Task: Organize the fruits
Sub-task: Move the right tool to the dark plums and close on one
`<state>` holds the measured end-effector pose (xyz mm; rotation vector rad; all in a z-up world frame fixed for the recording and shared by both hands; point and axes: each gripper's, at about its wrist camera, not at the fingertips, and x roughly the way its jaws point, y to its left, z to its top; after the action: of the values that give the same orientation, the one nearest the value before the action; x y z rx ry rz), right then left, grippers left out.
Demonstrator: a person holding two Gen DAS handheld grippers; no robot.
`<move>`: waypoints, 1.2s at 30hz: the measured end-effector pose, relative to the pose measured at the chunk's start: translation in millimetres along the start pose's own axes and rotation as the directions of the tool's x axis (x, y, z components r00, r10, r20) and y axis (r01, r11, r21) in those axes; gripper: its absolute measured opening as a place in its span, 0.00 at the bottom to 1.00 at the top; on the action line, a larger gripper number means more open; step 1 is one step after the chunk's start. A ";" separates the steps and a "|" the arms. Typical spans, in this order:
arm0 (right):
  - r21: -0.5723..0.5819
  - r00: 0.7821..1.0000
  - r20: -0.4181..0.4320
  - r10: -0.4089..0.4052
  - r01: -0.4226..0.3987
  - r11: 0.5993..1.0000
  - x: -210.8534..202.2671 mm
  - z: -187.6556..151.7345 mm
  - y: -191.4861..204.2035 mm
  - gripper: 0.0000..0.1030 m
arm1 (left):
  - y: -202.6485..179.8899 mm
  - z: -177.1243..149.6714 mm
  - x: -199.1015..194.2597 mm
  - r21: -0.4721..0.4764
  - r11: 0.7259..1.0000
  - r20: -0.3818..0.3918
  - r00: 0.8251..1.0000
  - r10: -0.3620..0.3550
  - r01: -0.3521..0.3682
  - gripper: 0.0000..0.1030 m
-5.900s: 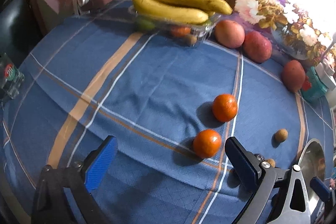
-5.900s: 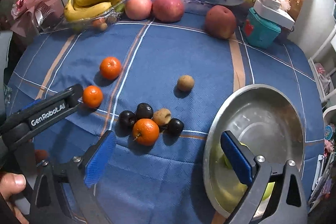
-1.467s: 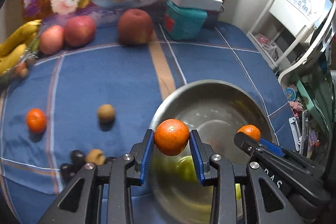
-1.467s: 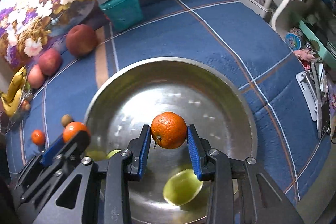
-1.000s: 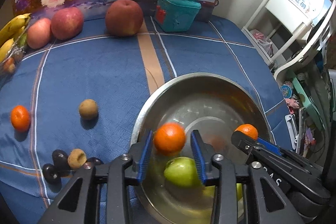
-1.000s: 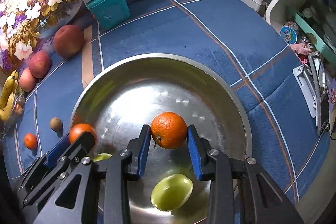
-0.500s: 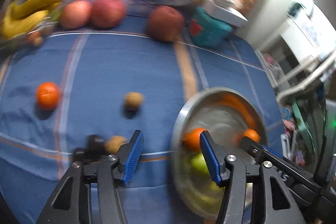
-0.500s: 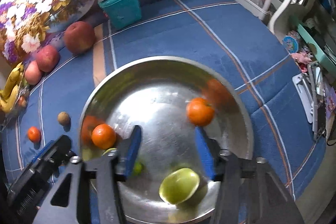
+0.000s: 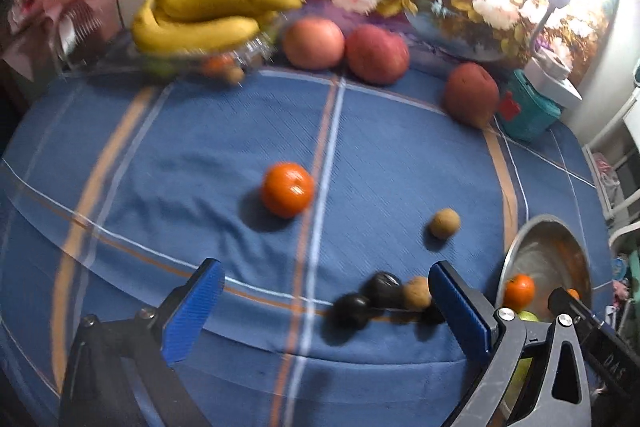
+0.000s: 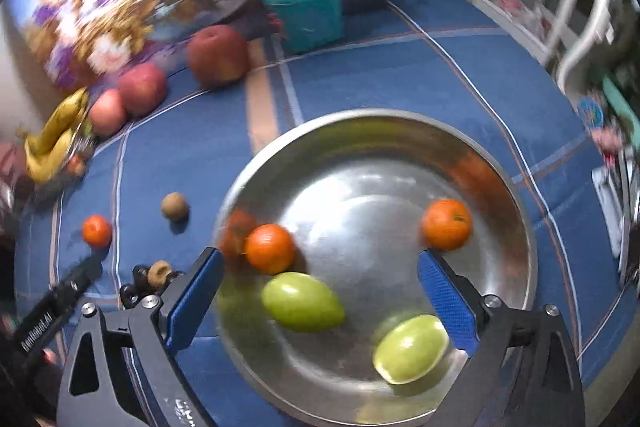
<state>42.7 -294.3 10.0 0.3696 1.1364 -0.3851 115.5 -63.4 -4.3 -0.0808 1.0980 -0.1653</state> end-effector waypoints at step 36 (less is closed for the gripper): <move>-0.217 0.973 -0.155 0.170 -0.201 0.955 43.0 -30.2 104.7 0.40 | 61.8 8.2 24.9 -0.206 0.972 -0.165 0.974 -0.153 0.117 1.00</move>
<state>84.2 -193.1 -31.8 0.2972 1.2519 -0.0604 139.7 -7.1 -31.5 -0.3224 1.2882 -0.1899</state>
